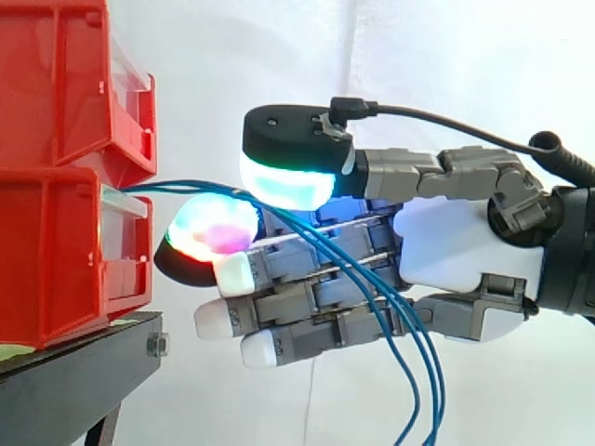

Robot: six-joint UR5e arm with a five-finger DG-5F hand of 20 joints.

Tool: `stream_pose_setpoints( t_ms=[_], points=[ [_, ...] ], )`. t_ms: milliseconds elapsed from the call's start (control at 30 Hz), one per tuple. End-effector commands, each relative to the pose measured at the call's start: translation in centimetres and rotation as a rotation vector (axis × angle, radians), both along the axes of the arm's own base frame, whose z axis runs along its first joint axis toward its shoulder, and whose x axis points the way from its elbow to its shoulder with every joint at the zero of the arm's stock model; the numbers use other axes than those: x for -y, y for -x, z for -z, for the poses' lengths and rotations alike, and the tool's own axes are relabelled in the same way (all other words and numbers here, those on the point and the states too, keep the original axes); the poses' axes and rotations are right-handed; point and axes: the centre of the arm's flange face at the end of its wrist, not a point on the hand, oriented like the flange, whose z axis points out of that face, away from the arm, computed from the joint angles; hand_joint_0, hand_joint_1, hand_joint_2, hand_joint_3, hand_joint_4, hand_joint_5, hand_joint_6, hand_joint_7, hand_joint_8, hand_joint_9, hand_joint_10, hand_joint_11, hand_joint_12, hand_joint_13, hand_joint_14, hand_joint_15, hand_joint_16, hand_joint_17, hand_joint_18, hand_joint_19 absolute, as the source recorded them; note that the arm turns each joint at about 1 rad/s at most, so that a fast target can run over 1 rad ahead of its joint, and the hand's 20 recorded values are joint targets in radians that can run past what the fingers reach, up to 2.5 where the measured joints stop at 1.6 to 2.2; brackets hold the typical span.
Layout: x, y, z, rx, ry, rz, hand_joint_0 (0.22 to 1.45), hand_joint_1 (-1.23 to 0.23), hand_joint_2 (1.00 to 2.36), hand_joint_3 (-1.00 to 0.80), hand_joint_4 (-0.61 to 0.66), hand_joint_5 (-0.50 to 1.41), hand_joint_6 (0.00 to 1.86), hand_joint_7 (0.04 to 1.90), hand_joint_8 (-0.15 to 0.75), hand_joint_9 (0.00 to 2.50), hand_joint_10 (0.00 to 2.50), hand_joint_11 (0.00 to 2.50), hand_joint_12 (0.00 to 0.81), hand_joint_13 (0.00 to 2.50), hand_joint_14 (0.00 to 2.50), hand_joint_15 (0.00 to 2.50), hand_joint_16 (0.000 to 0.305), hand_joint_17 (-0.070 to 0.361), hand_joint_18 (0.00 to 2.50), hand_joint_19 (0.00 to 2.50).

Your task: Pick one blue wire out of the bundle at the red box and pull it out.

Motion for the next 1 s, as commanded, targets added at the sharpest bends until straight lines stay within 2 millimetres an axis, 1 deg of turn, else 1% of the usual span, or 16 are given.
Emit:
stream_pose_setpoints(
  t_ms=[0,33,133,267,467,533,733,967],
  points=[
    [0.1,-0.3,-0.6,0.009,-0.005,0.0,0.62,-0.75,1.02,-0.2,0.27,-0.19,0.82,0.88,0.368,0.78,0.01,0.51,0.447,0.73,0.01,0.33,0.063,0.141,0.66,0.41],
    [0.5,-0.4,-0.9,0.009,-0.004,0.003,0.61,-0.76,1.02,-0.25,0.26,-0.19,0.82,0.9,0.369,0.78,0.01,0.51,0.446,0.73,0.01,0.34,0.063,0.141,0.67,0.41],
    [0.6,-0.7,-1.8,0.009,-0.001,0.0,0.6,-0.77,1.02,-0.29,0.27,-0.19,0.83,0.91,0.373,0.79,0.01,0.52,0.448,0.73,0.01,0.33,0.063,0.142,0.67,0.41],
    [0.6,-0.5,-1.5,-0.021,0.003,-0.003,0.58,-0.76,1.01,-0.32,0.27,-0.19,0.83,0.93,0.38,0.8,0.01,0.53,0.453,0.74,0.01,0.34,0.063,0.143,0.67,0.42],
    [0.6,-0.2,-1.1,-0.049,-0.012,-0.007,0.58,-0.74,1.02,-0.19,0.25,-0.19,0.87,0.98,0.388,0.84,0.01,0.57,0.457,0.77,0.01,0.35,0.063,0.143,0.7,0.43],
    [0.7,-0.2,-1.1,-0.052,-0.019,-0.008,0.58,-0.73,1.02,-0.13,0.21,-0.19,0.89,0.99,0.39,0.84,0.01,0.58,0.458,0.77,0.01,0.35,0.063,0.143,0.71,0.43],
    [0.7,0.1,-0.8,-0.072,-0.035,-0.011,0.58,-0.72,1.03,-0.06,0.17,-0.19,0.91,1.0,0.395,0.86,0.02,0.6,0.457,0.78,0.01,0.36,0.063,0.142,0.73,0.43],
    [0.6,0.1,-0.7,-0.076,-0.036,-0.013,0.59,-0.72,1.02,-0.01,0.16,-0.18,0.92,1.02,0.406,0.91,0.01,0.63,0.472,0.82,0.01,0.37,0.066,0.149,0.76,0.43]
  ],
)
